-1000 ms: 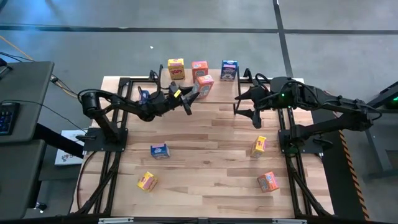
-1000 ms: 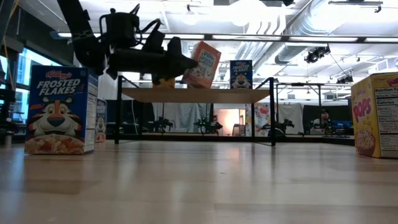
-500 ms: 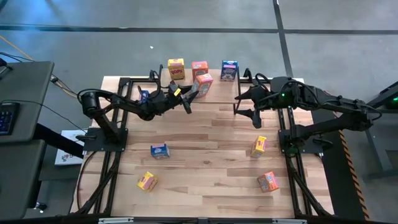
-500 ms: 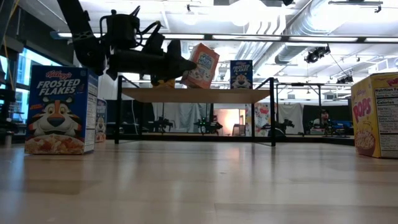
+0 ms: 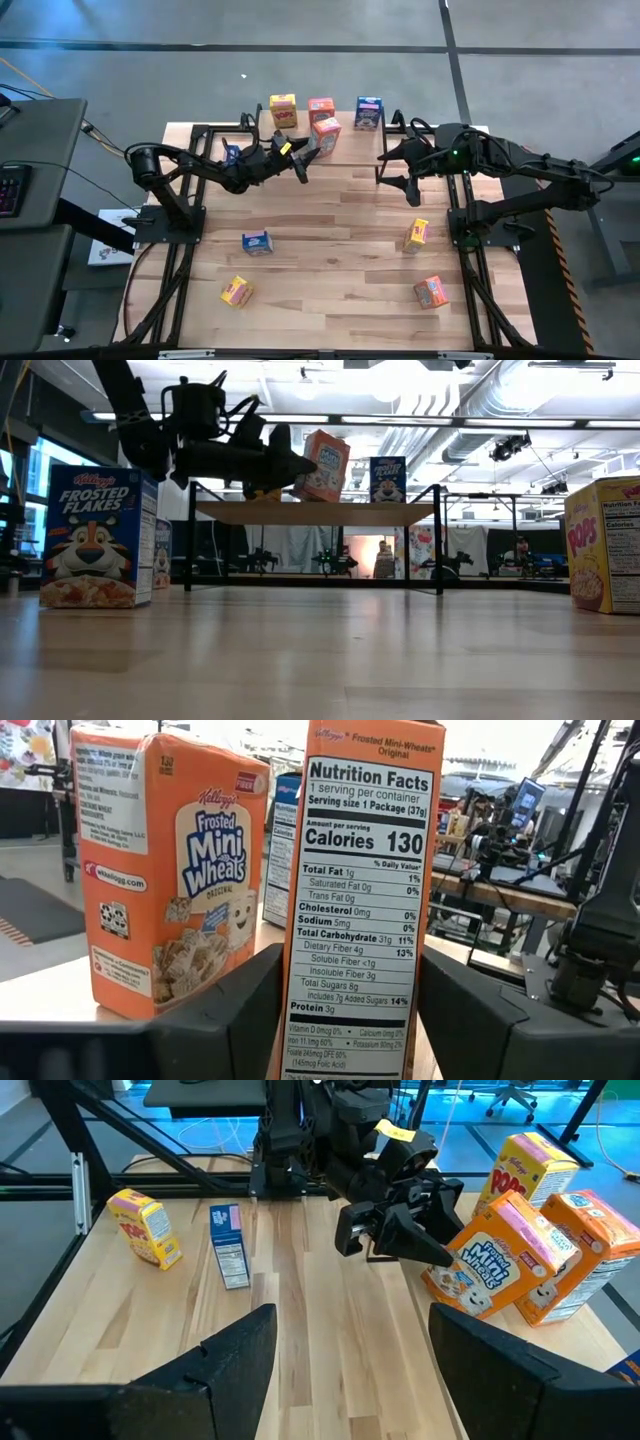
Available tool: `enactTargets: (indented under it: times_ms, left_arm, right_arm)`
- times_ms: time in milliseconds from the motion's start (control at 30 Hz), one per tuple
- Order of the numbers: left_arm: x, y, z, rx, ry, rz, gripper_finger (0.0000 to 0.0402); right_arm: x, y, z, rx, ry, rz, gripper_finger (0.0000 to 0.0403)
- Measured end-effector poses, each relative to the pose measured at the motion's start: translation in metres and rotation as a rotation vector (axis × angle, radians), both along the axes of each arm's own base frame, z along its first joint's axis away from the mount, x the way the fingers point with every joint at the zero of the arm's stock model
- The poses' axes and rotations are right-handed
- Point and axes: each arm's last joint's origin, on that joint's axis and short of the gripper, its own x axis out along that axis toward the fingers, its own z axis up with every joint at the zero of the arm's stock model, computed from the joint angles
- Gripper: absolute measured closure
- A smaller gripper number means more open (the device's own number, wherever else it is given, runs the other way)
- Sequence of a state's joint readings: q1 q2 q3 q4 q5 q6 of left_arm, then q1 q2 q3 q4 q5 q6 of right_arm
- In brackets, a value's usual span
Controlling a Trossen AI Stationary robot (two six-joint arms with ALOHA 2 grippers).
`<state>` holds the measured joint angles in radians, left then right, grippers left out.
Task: Stack cereal on shelf
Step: Put the top orange cereal box on the shelf aligned with the other orange cereal box
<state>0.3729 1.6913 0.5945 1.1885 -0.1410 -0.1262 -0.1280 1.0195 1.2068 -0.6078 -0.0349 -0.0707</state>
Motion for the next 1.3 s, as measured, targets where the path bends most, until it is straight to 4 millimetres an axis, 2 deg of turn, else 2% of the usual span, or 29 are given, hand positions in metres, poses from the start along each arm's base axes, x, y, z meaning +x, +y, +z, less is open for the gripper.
enactTargets:
  times_ms: [200,1300]
  left_arm:
    - [-0.0002,0.0004,-0.0003,0.042,0.027,0.001,0.0188]
    - [-0.0047,0.0054,0.0011,-0.014,0.062,-0.033,0.0183]
  right_arm:
    - [0.0000,0.0000,0.0000,0.003,0.000,-0.001,0.0147]
    - [0.0001,0.0001,-0.0001,0.004,0.000,0.001,0.0147]
